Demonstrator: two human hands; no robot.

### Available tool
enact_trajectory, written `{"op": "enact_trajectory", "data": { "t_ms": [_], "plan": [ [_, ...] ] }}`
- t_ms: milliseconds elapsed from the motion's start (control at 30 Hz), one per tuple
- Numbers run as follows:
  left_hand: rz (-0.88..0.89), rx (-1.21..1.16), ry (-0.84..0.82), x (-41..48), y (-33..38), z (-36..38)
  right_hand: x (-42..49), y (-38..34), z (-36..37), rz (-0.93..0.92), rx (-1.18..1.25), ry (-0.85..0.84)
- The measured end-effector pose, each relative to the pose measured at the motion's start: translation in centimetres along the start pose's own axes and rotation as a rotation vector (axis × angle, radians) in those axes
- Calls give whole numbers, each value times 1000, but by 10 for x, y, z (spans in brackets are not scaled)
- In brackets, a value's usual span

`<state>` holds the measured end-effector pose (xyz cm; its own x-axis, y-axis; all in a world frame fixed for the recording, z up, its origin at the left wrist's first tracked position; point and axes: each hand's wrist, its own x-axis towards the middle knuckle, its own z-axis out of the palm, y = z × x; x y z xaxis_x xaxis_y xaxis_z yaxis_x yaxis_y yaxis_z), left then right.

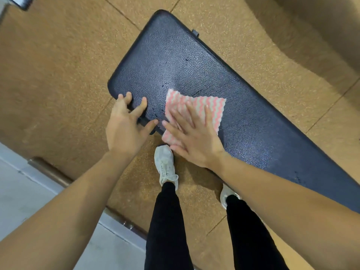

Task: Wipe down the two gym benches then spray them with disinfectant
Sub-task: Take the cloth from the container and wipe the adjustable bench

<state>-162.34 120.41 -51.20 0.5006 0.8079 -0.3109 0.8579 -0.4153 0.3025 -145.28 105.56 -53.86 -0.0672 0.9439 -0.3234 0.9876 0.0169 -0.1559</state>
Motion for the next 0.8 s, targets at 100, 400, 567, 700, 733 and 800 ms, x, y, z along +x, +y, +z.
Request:
{"op": "enact_trajectory", "data": {
  "t_ms": [100, 400, 567, 700, 733, 800],
  "plan": [
    [16, 15, 2, 2, -1, -4, 9, 35, -7, 44, 14, 22],
    [24, -64, 75, 26, -5, -21, 82, 84, -43, 534, 133, 67],
    [-162, -72, 176, 51, -20, -37, 101, 37, -38, 432, 83, 76],
    [-312, -175, 117, 59, -35, -33, 96, -15, -26, 184, 46, 72],
    [-322, -229, 99, 60, -38, -31, 93, -22, -23, 130, 37, 62],
    [-328, -337, 97, 60, -42, -30, 88, -23, -21, 23, 8, 42]
  ]
}}
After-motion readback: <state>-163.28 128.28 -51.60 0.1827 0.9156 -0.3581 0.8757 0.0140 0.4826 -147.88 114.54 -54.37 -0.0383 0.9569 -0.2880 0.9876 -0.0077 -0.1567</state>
